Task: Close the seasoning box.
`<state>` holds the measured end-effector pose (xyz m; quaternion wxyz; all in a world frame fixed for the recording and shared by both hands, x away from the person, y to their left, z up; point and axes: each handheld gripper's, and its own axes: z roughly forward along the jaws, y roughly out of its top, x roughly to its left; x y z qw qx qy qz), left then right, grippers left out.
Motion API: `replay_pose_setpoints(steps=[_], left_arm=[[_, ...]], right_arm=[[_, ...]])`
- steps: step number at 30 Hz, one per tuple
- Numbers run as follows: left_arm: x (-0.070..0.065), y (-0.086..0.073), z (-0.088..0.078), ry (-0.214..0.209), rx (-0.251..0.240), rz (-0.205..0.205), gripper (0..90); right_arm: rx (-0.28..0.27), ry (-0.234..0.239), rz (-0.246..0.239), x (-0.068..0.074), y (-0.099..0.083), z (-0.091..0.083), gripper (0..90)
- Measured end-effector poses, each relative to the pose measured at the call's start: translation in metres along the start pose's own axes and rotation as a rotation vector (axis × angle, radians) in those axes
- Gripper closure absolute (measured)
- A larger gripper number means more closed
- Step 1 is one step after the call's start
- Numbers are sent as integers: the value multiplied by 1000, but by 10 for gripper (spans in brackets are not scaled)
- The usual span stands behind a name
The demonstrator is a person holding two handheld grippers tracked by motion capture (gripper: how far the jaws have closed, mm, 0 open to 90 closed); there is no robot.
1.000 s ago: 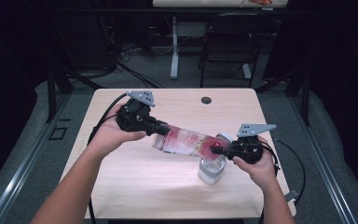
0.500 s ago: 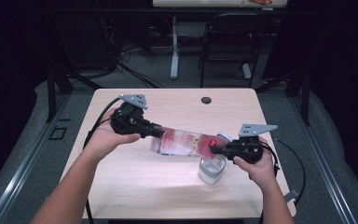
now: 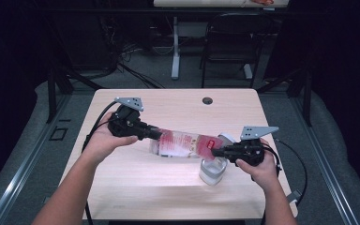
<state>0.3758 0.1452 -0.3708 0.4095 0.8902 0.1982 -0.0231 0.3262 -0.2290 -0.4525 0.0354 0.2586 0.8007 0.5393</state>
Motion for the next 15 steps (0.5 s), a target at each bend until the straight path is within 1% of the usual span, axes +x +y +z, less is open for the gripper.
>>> replay_pose_setpoints(steps=[1, 2, 3, 6, 8, 10, 11, 13, 14, 15], left_arm=[[0, 0, -1, 21, 10, 2, 781], [1, -1, 0, 4, 2, -4, 781], [1, -2, 0, 1, 1, -6, 781], [2, -4, 0, -7, -3, -7, 781], [2, -4, 0, 23, 12, -5, 780], [3, -5, 1, 14, 10, -7, 780], [2, -5, 1, 24, 12, -6, 780], [2, -5, 1, 23, 15, -4, 779], [3, -5, 1, 5, 6, -5, 778], [1, -5, 1, 28, 15, -3, 779]], right_arm=[[1, 2, 4, 0, 0, 0, 843], [11, -1, 4, -1, -1, 1, 841], [20, -7, 6, -2, -2, 1, 840], [36, 4, 22, -6, -6, 4, 849], [37, 9, 30, -7, -7, 6, 855], [36, 8, 29, -8, -7, 5, 862], [35, 6, 30, -8, -7, 5, 868], [33, 5, 31, -7, -7, 5, 879], [32, 4, 30, -7, -7, 5, 884], [31, 2, 29, -7, -7, 6, 886]])
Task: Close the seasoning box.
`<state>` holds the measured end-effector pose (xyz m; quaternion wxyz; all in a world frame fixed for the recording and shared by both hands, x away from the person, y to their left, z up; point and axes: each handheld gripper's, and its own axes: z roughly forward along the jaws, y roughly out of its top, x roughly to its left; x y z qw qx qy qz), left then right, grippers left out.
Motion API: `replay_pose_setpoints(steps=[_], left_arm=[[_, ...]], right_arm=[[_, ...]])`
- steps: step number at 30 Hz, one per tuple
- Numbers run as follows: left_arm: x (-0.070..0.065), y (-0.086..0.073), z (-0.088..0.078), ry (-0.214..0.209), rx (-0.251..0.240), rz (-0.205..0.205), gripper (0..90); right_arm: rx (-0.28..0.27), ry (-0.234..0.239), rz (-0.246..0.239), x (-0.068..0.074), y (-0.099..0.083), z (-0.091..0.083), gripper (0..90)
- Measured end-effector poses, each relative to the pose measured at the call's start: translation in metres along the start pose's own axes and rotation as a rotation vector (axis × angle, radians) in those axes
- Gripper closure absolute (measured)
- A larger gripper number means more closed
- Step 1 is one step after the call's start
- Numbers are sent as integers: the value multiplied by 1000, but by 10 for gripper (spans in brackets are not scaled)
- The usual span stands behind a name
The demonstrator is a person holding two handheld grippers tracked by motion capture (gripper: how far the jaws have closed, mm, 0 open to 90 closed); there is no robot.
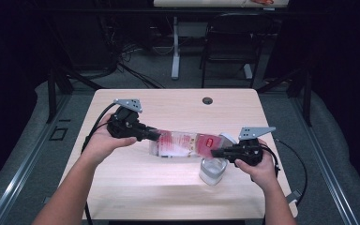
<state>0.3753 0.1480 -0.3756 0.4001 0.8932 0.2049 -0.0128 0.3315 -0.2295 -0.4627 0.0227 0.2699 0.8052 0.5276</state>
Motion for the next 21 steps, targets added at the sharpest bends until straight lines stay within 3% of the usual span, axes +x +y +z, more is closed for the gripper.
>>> replay_pose_setpoints(steps=[4, 6, 7, 9, 21], left_arm=[[0, -1, 0, 1, 8, 3, 776], [2, -3, 1, -21, -7, -3, 775], [1, -4, 1, 3, 6, -1, 774], [3, -6, 2, -23, -1, -1, 773], [8, -23, 8, -26, 4, -21, 763]], right_arm=[[-3, -10, -3, 1, 1, 0, 894], [-3, -14, -9, 2, 1, 0, 897], [-3, -16, -11, 2, 1, 0, 899], [-9, -16, -8, 3, 2, 0, 900], [-37, -34, -19, 9, 8, -3, 900]])
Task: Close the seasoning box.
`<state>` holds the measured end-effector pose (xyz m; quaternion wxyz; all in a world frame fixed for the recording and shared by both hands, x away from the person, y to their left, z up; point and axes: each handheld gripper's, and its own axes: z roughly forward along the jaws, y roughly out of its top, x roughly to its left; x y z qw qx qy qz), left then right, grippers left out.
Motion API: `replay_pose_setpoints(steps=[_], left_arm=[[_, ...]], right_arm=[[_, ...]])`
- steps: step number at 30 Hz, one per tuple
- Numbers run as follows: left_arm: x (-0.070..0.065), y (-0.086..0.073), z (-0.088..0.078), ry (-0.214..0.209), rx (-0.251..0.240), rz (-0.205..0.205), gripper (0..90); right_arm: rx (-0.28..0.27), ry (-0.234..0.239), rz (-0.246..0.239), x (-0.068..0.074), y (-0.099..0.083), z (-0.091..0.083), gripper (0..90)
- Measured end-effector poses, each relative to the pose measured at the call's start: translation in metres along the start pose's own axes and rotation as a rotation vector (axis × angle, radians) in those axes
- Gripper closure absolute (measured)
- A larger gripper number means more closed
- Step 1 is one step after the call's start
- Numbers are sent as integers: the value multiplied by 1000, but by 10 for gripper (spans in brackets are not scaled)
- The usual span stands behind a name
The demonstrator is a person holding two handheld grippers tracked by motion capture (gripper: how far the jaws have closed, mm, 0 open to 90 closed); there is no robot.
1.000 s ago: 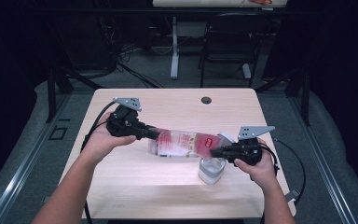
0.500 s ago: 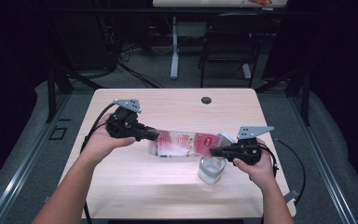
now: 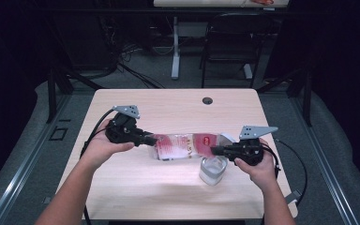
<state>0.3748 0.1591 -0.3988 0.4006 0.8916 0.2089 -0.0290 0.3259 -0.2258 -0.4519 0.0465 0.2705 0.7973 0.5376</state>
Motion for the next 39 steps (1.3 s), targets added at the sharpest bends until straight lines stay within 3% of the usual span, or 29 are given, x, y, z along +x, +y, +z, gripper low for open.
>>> replay_pose_setpoints(steps=[14, 28, 39], left_arm=[[3, -17, 7, 1, -1, -5, 753], [6, -39, 17, 3, -29, -17, 746], [5, -52, 24, 9, -19, -12, 746]], right_arm=[[-44, -2, -2, 7, 8, -2, 900], [-2, -8, -19, 11, 24, 2, 900], [43, -16, -47, 17, 37, 6, 900]])
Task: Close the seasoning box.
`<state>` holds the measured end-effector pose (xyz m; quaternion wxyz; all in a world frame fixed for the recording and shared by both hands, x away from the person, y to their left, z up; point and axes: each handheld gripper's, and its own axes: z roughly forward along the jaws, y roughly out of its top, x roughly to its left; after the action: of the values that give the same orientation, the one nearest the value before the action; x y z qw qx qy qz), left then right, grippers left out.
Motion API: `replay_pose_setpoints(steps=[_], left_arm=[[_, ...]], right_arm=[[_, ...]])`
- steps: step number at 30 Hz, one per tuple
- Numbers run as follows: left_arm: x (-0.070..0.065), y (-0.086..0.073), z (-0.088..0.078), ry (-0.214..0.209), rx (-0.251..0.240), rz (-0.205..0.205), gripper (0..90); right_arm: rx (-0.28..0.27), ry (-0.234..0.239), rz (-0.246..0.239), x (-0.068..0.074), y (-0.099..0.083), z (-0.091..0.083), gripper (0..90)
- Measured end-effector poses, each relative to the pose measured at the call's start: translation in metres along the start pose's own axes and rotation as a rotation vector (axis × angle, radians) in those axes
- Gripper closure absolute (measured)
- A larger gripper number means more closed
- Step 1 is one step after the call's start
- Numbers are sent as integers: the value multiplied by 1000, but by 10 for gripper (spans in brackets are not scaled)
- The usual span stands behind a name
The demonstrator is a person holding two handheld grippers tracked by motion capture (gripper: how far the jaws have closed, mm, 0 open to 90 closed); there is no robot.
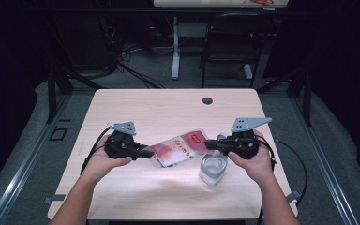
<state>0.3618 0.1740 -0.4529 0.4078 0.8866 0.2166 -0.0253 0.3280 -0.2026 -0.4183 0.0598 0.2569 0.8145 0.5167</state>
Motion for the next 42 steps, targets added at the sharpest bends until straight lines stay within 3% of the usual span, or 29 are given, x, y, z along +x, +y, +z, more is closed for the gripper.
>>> replay_pose_setpoints(steps=[11, 21, 42], left_arm=[[3, -15, 2, 9, -7, 3, 746], [7, -25, -2, 4, -14, -11, 745], [16, -40, 1, 41, -17, -45, 675]], right_arm=[[53, -16, -21, 9, 14, 10, 900], [107, -31, -71, 20, 32, 19, 900], [146, -9, -120, 28, 44, 38, 900]])
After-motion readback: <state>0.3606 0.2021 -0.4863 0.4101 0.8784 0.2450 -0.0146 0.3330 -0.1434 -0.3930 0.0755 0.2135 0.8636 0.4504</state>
